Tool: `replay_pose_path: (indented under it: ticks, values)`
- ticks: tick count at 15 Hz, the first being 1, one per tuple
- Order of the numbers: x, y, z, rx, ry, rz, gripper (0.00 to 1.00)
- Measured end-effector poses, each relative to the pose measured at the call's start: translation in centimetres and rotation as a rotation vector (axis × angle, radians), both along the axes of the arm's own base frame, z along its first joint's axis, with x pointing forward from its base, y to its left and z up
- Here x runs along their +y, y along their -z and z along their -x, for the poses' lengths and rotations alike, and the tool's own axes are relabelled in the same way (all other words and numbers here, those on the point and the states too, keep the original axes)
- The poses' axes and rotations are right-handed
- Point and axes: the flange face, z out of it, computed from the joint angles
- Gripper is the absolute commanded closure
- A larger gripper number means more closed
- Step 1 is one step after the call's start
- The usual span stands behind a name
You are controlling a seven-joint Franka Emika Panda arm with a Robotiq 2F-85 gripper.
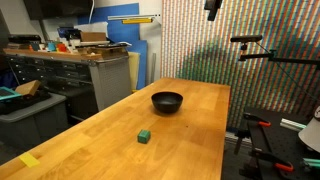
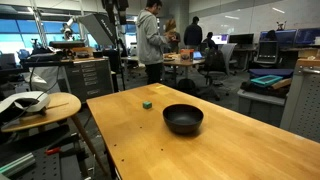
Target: Pick up the green block from the table and put it in the black bowl.
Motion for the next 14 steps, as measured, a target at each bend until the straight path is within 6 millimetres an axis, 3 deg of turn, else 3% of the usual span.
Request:
replay_pose_path:
  ticks: [9,14]
  values:
    - [0.0,-0.9,-0.1,-0.019,0.000,-0.002,0.00]
    - [1.2,0.3,-0.6,-0.002,-0.023,0.022,0.00]
